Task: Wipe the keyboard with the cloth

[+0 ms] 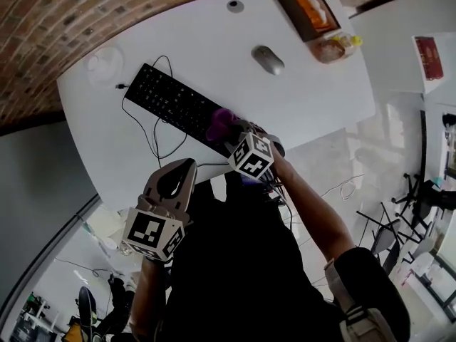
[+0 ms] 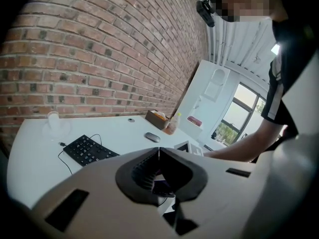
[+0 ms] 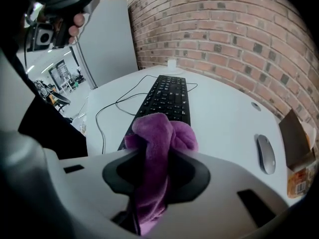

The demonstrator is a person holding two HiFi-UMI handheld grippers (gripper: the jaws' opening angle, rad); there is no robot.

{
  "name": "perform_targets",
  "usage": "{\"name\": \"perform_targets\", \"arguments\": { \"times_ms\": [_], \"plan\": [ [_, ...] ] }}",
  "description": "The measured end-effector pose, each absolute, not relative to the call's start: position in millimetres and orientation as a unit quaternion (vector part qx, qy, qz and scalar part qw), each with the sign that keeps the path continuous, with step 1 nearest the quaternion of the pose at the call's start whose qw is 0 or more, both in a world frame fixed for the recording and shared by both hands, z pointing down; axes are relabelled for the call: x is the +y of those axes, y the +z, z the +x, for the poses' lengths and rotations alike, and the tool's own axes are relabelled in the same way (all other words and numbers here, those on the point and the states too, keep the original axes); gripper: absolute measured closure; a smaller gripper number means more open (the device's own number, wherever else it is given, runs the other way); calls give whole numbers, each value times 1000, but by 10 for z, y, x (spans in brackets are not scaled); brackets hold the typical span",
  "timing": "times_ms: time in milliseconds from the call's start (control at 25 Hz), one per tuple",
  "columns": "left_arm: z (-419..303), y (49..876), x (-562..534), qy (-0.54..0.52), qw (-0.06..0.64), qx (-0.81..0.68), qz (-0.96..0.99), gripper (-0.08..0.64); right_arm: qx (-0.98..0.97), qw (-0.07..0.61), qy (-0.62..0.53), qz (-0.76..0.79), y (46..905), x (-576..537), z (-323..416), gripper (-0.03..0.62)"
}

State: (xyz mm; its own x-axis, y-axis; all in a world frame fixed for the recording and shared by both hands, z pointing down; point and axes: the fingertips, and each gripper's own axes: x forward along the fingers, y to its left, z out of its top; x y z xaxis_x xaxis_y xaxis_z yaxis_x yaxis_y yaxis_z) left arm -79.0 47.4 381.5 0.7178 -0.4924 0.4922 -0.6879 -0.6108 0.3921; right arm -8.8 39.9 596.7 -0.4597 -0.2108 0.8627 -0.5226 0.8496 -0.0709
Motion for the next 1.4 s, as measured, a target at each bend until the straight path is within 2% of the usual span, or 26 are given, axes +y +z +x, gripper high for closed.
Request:
{"name": "perform_targets", "arguments": {
  "times_ms": [600, 1400],
  "plan": [
    [-1413, 3861, 588, 163, 298, -381, 860, 546, -828, 450, 188, 277, 6023, -387, -383, 469],
    [-1806, 3768, 613, 149, 271, -350, 884, 546, -819, 456, 190, 293, 5946, 20, -850, 469]
  ]
}}
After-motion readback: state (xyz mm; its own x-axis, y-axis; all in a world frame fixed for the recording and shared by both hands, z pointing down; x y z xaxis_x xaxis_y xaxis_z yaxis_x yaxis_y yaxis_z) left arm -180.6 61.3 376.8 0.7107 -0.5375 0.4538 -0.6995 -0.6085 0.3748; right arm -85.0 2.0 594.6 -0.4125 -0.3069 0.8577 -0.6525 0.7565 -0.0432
